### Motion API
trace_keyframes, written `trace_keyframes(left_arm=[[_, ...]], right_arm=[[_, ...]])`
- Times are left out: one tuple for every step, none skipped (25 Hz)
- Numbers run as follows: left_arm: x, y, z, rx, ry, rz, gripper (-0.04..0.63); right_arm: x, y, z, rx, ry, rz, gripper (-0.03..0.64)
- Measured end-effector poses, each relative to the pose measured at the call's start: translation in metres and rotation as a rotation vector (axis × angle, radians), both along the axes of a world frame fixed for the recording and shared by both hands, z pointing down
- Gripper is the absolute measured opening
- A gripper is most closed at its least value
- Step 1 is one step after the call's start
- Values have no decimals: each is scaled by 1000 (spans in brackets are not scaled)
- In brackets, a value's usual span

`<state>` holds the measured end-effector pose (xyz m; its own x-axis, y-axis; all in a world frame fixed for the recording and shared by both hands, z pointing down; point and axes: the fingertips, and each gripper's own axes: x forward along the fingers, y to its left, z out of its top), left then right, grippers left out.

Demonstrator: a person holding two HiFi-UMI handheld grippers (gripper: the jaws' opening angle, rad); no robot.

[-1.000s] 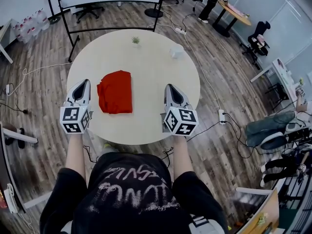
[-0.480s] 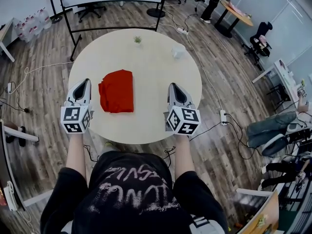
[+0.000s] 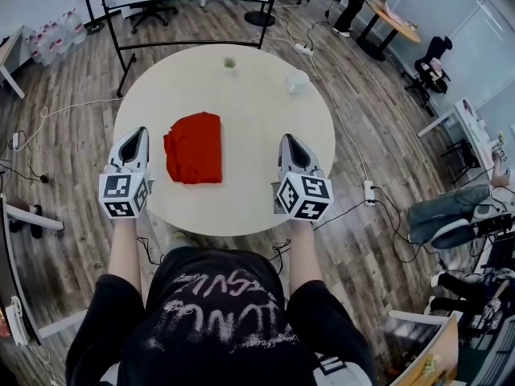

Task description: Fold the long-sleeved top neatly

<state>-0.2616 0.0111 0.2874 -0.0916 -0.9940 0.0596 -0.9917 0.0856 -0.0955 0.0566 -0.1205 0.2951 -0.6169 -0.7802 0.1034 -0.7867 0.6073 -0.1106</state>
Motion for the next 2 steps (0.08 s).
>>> trace_keyframes(left_arm=[[0, -1, -1, 0, -1, -1, 11], [0, -2, -1, 0, -2, -2, 11]], right_arm=[[0, -1, -1, 1, 0, 1, 3], [0, -3, -1, 1, 0, 1, 3]])
